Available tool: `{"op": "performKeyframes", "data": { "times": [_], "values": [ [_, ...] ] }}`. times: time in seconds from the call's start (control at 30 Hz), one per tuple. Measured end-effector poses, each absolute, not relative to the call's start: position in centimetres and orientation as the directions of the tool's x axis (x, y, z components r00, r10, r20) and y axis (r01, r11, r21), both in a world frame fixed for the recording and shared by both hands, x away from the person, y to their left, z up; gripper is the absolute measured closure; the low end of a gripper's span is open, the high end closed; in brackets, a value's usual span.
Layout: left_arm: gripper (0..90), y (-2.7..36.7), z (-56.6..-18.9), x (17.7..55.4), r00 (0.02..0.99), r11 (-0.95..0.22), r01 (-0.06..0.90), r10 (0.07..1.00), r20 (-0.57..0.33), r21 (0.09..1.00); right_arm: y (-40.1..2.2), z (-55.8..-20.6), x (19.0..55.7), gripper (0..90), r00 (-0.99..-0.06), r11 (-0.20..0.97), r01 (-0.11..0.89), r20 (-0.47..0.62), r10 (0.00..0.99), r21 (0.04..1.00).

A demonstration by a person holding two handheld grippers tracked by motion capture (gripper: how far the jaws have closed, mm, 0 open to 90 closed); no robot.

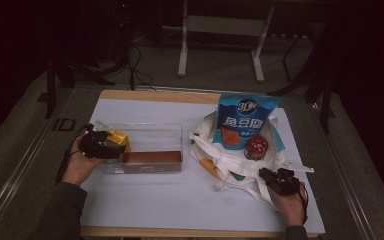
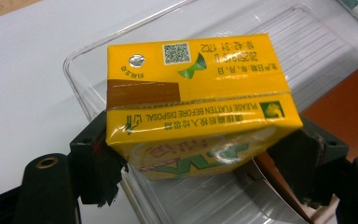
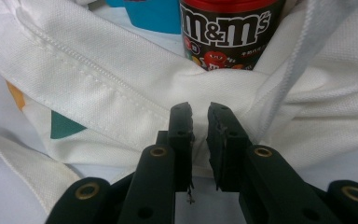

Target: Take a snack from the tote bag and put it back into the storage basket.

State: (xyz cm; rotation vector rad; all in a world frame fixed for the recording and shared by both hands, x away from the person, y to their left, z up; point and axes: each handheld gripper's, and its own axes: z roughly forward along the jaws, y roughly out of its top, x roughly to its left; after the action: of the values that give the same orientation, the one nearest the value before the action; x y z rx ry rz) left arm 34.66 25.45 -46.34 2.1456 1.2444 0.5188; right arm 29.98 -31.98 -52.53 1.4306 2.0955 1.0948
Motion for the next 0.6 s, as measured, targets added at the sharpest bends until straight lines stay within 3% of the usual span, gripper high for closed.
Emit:
{"op": "performKeyframes", "data": {
  "times": [0.6],
  "values": [
    [26.3, 25.9, -46.1, 33.4, 0.467, -0.369, 0.618, 0.883, 0.052, 0.694, -32.0, -52.5, 30.0, 79.7, -0.415, 0.184, 0.61, 0.112, 0.903, 0.771]
  ]
}}
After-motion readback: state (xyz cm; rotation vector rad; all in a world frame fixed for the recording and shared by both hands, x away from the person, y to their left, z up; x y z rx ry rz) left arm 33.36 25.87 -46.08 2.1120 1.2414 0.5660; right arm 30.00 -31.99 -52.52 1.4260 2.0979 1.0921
